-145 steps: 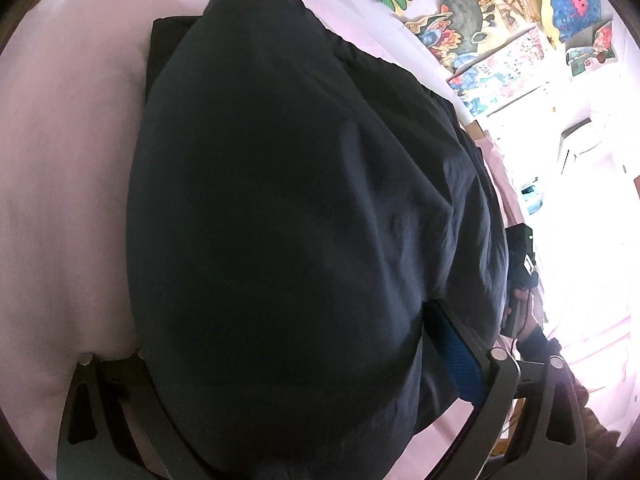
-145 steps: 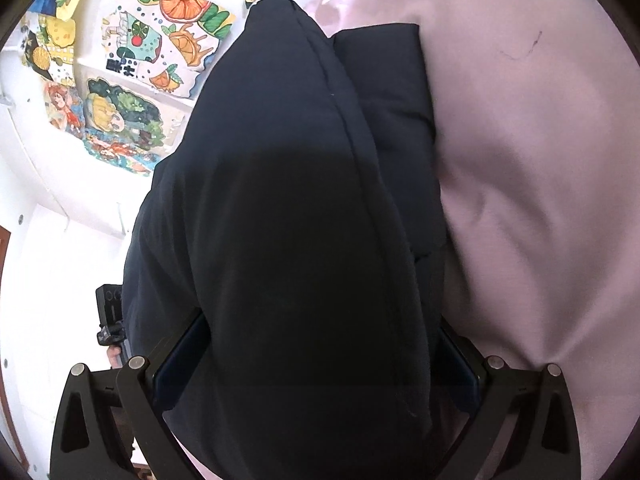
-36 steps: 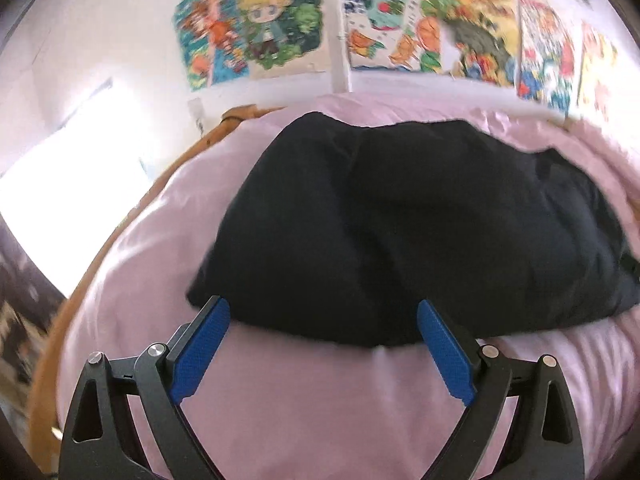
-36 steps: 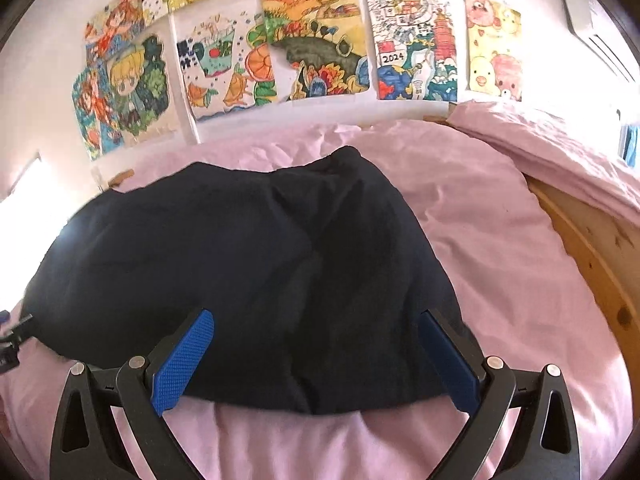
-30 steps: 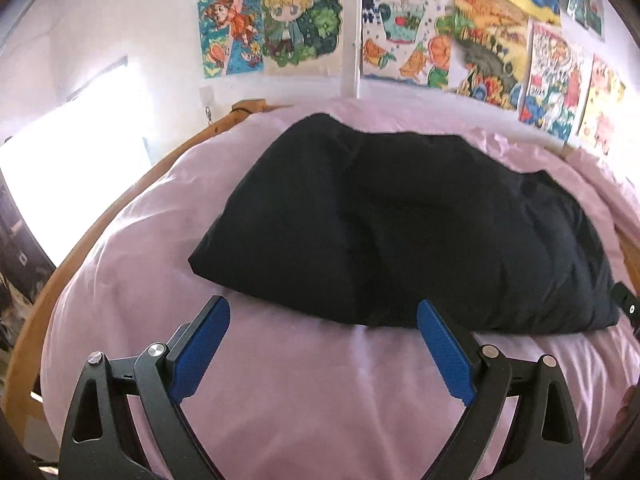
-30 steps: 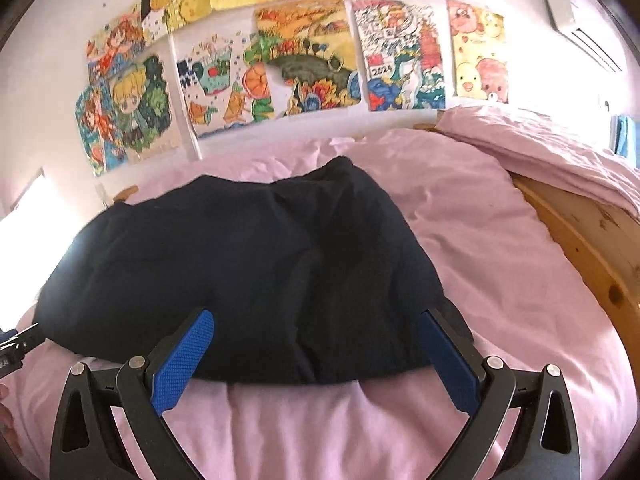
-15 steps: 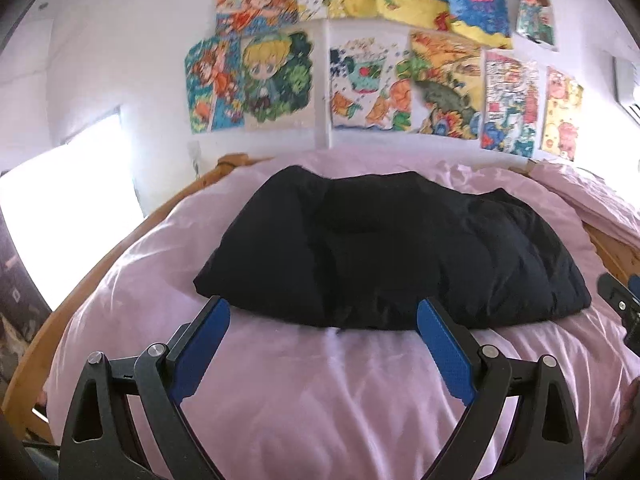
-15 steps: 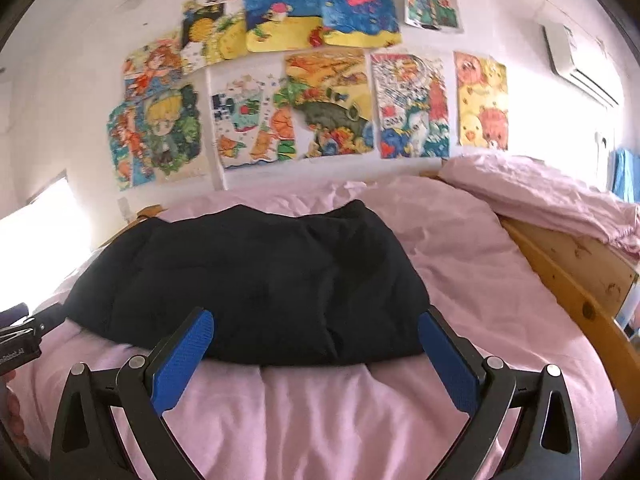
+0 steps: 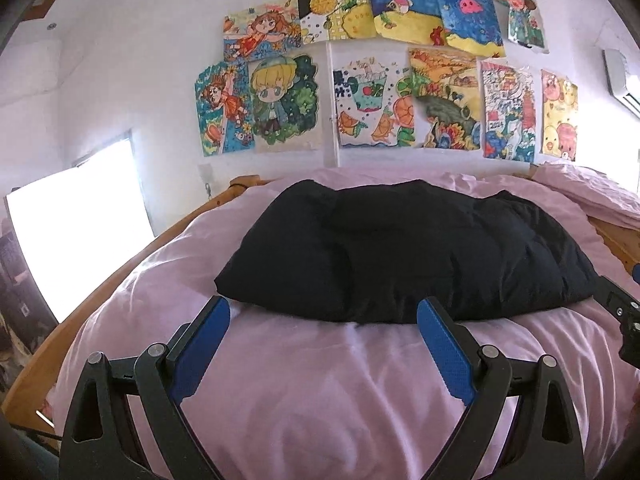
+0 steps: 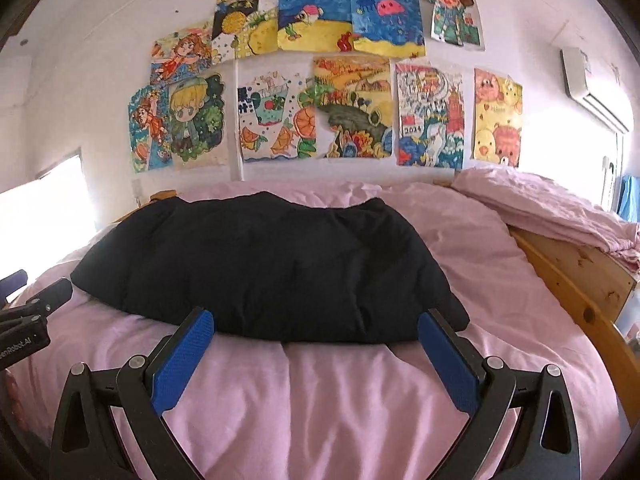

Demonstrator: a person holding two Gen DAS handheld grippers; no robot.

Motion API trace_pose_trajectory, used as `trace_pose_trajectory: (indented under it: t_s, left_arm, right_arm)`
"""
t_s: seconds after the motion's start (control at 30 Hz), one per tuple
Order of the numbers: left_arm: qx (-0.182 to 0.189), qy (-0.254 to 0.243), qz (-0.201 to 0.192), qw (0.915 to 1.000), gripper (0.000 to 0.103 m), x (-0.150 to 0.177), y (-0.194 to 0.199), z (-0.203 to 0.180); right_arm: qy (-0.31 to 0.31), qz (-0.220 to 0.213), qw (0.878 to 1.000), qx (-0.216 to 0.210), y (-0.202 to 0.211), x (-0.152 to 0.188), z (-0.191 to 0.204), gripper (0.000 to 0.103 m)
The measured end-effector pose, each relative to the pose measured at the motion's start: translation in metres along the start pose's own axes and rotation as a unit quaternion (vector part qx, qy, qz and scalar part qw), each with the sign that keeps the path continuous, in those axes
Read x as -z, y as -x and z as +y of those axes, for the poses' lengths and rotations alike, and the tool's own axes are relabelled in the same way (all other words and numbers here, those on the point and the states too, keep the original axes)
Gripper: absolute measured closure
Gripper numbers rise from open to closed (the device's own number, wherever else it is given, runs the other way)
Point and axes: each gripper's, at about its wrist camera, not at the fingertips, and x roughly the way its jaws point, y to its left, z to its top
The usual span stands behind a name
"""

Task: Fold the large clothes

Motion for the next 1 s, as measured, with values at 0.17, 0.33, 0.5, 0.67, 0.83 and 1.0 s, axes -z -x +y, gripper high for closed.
trace_pose_trajectory:
  t_s: [0.17, 0.33, 0.5, 0.67, 0.83, 1.0]
  left_arm:
    - [0.002, 0.003, -0.012, 0.9999, 0.011, 0.01, 0.008, 0.001]
    - [-0.009, 0.0, -0.009, 0.9999, 0.011, 0.019, 0.01, 0.002]
    - [-0.031, -0.01, -0.019, 0.9993, 0.011, 0.025, 0.013, 0.003]
    - [-0.035, -0.012, -0.033, 0.9987, 0.011, 0.032, 0.02, 0.004]
    - [-0.018, -0.009, -0.03, 0.9994, 0.011, 0.043, 0.026, 0.004]
    - [-0.014, -0.001, -0.02, 0.9997, 0.011, 0.048, 0.028, 0.004]
  right_arm:
    - [0.005, -0.02, 1.0, -0.002, 0.008, 0.003, 0.005, 0.0]
    - [-0.007, -0.021, 1.0, -0.007, 0.015, 0.012, 0.007, 0.0]
    - [-0.002, -0.016, 1.0, -0.013, 0.019, 0.019, 0.015, 0.0]
    - [-0.018, -0.013, 1.0, -0.021, 0.025, 0.03, 0.015, 0.0]
    - [-0.016, -0.016, 1.0, -0.019, 0.031, 0.039, 0.016, 0.0]
    - [-0.027, -0.041, 0.999, -0.018, 0.037, 0.048, 0.011, 0.0]
